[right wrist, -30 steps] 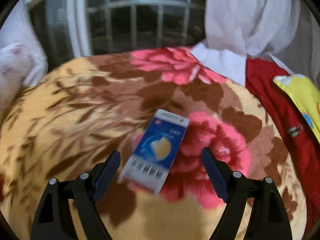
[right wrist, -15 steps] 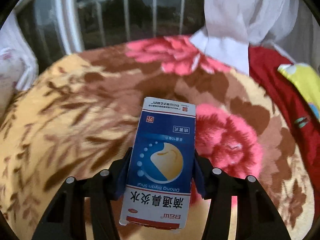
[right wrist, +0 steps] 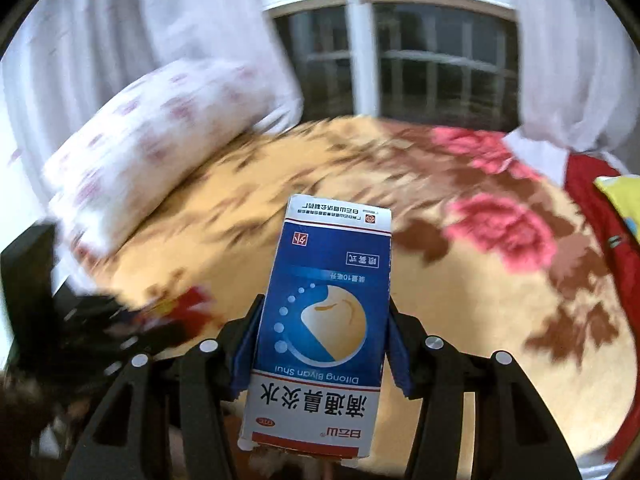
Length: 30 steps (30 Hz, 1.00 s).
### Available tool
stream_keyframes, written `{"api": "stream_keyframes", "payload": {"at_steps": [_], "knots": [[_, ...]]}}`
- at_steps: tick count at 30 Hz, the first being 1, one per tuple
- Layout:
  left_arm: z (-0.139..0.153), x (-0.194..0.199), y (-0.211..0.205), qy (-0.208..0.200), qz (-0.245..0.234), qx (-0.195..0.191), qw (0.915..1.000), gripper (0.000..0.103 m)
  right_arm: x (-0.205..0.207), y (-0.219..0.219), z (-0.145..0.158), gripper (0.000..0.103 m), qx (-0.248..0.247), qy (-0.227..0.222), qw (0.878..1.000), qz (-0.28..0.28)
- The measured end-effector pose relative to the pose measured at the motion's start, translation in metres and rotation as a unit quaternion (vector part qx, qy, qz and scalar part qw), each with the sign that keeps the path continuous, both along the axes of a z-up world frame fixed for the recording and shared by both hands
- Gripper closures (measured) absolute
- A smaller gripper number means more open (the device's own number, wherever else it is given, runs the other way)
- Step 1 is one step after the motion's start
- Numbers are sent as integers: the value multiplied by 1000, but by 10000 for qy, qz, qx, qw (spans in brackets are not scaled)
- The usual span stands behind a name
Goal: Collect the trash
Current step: 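Release the red ornament and medicine box into the orange bin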
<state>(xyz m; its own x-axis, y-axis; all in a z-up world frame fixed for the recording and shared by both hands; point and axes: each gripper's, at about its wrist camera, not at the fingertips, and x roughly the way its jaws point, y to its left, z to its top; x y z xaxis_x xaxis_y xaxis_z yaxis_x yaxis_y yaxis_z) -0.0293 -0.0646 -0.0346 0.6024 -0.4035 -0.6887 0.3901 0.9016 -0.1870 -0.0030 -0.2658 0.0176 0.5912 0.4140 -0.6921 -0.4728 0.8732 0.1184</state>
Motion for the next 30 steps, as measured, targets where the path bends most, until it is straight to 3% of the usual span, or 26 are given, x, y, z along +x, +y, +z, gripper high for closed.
{"api": "stream_keyframes", "payload": {"at_steps": [4, 12, 15, 17, 18, 19, 21, 27, 30], "knots": [[-26, -27, -4, 458, -274, 191, 9984, 78, -44, 15, -33, 49, -96, 656, 9966, 495], [-90, -63, -14, 1443, -538, 527, 9867, 77, -78, 33, -138, 49, -328, 1987, 9781, 521], [-103, -73, -18, 1655, -601, 600, 9826, 76, -83, 38, -156, 49, -434, 2188, 9732, 554], [-107, -77, -19, 1738, -613, 628, 9809, 69, -86, 40, -167, 47, -477, 2368, 9687, 566], [-108, -78, -19, 1783, -577, 663, 9800, 60, -86, 41, -171, 45, -550, 2419, 9674, 511], [-109, -80, -18, 1796, -515, 710, 9798, 46, -87, 41, -175, 35, -583, 2479, 9658, 493], [-108, -82, -14, 1770, -310, 832, 9802, 32, -89, 39, -177, 31, -571, 2516, 9652, 428], [-102, -75, 9, 1780, 132, 609, 9821, 30, -86, 20, -163, 30, -344, 2229, 9742, 86], [-93, -73, 13, 1598, 274, 599, 9849, 30, -83, 10, -146, 29, -163, 1967, 9803, -10]]}}
